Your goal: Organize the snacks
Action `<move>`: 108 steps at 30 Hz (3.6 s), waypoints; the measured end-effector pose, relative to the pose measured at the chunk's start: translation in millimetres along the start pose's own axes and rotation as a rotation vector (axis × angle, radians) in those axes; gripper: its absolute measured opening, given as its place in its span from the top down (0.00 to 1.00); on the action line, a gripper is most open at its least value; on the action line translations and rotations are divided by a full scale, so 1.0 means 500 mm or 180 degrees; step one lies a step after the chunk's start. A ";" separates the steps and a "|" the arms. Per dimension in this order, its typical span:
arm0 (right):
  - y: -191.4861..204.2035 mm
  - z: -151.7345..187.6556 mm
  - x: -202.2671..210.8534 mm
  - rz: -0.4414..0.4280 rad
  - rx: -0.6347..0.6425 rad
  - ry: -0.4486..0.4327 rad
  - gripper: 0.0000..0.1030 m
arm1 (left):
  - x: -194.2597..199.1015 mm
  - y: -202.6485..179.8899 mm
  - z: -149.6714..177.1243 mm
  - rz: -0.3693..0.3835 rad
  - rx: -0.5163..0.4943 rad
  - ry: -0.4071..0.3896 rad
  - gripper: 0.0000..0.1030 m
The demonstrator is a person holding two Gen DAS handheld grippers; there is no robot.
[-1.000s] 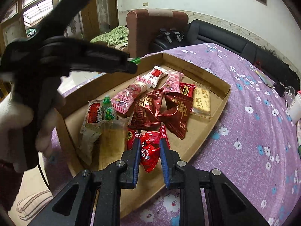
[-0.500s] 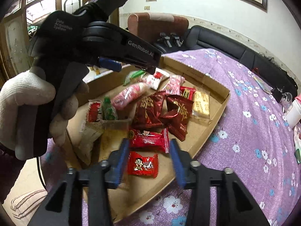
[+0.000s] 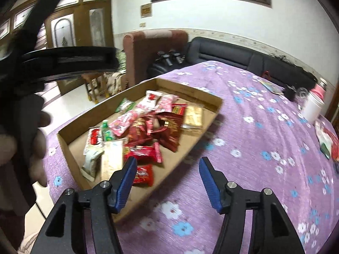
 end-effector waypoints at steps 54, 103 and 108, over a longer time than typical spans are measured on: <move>-0.131 0.085 0.093 0.0571 -0.0462 -0.0202 0.17 | 0.165 -0.129 0.087 0.0350 -0.0013 -0.0444 0.00; -0.092 0.065 0.010 0.0694 -0.0324 0.0229 0.15 | 0.051 -0.085 0.144 0.0563 0.0194 0.0407 0.00; -0.083 0.060 0.014 0.0662 -0.0280 0.0186 0.15 | 0.057 -0.084 0.141 0.0557 0.0154 0.0402 0.00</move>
Point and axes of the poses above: each gripper's, at about its wrist camera, not at the fingertips, and x roughly against the way its jaws point, y to its left, z to its underside, the point moved 3 cm from there along -x, roughly the way its jaws point
